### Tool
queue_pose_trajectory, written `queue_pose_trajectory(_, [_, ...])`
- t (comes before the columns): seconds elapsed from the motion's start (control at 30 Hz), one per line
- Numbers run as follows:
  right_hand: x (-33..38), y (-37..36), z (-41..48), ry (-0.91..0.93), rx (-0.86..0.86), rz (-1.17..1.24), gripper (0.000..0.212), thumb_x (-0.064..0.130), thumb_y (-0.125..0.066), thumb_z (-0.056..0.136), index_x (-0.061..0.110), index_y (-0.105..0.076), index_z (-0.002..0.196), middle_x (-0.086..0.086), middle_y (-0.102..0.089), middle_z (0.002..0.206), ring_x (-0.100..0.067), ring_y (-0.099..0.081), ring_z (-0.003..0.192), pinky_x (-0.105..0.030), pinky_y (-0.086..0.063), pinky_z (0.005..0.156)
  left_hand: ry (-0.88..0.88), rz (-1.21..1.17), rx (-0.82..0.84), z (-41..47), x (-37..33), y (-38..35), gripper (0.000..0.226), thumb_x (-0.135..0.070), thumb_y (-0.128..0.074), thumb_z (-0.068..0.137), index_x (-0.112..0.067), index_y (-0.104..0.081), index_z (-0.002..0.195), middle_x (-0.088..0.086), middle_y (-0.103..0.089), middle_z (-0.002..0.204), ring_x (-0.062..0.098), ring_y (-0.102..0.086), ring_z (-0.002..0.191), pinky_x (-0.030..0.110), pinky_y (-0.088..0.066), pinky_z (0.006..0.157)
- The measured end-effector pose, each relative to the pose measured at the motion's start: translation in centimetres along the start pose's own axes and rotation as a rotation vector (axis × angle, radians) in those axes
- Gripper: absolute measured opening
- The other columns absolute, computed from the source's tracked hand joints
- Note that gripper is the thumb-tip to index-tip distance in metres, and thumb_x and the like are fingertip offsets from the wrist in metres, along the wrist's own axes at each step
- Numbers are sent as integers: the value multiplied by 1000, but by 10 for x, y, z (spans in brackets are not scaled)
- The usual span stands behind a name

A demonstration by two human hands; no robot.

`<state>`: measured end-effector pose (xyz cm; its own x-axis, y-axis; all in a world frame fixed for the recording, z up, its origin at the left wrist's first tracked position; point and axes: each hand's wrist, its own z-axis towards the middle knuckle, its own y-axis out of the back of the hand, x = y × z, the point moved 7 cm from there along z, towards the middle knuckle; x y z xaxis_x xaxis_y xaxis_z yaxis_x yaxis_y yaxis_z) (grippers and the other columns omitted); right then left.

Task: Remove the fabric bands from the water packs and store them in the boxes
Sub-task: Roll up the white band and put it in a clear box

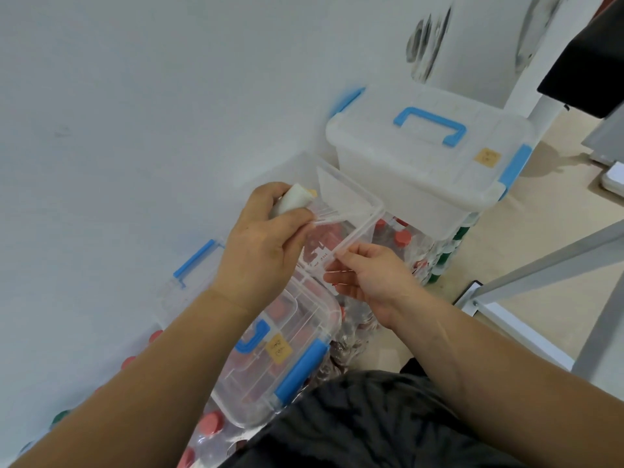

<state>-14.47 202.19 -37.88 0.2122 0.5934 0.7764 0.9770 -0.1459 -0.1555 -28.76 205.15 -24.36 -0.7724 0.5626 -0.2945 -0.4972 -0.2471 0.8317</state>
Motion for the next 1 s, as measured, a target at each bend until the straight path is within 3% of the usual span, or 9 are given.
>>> queue_pose_trajectory(0.17, [-2,-5,1,-13,5,43,19,18,-59,102,11,-72,90,-9,-79,88,-27,-77,90,-35,-58,68,18,36,-69,16,-1,11,18,-19,-64,94,-6,-73,103,19,-57,119,24,-53,103,24,-45,83])
queue_pose_trajectory(0.4, [-3,-5,2,10,5,31,18,18,-60,101,11,-73,90,-9,-79,87,-28,-76,90,-36,-59,69,98,-63,-94,7,6,10,15,-15,-64,94,-7,-72,103,17,-56,119,6,-44,103,0,-32,87])
queue_pose_trajectory(0.5, [-3,-4,2,28,4,14,18,18,-60,101,10,-73,92,-12,-79,93,-27,-76,90,-38,-60,71,121,-58,-94,10,8,10,18,-19,-62,95,-9,-72,105,15,-55,120,7,-45,103,1,-33,85])
queue_pose_trajectory(0.63, [-2,-3,6,43,-2,-5,18,18,-61,101,6,-72,94,-12,-77,99,-21,-72,88,-39,-62,74,128,-63,-119,21,4,12,17,-19,-61,96,-8,-71,105,14,-54,120,7,-44,103,16,-42,84])
queue_pose_trajectory(0.73, [0,2,12,37,4,14,18,17,-62,100,10,-70,86,-11,-76,102,-21,-69,93,-45,-62,82,204,-97,-194,26,10,25,16,-17,-58,97,-8,-69,104,14,-54,119,5,-44,99,3,-36,84])
queue_pose_trajectory(0.87, [-1,8,14,23,-5,-14,16,19,-66,97,12,-73,84,-16,-74,112,-30,-68,107,-45,-62,82,228,-126,-223,29,15,38,14,-15,-58,98,-9,-69,104,13,-53,119,10,-49,98,2,-39,83])
queue_pose_trajectory(0.93, [-2,7,14,21,-23,-45,16,21,-68,96,13,-75,84,-15,-75,108,-32,-68,109,-44,-61,80,203,-137,-218,27,11,39,13,-15,-59,97,-9,-69,104,12,-52,120,9,-49,99,8,-43,84])
queue_pose_trajectory(1.0, [-1,8,11,22,-38,-75,13,22,-70,94,14,-76,85,-11,-76,104,-29,-69,105,-44,-61,79,192,-146,-220,23,7,41,13,-16,-60,97,-9,-70,104,12,-52,121,15,-53,102,22,-51,83])
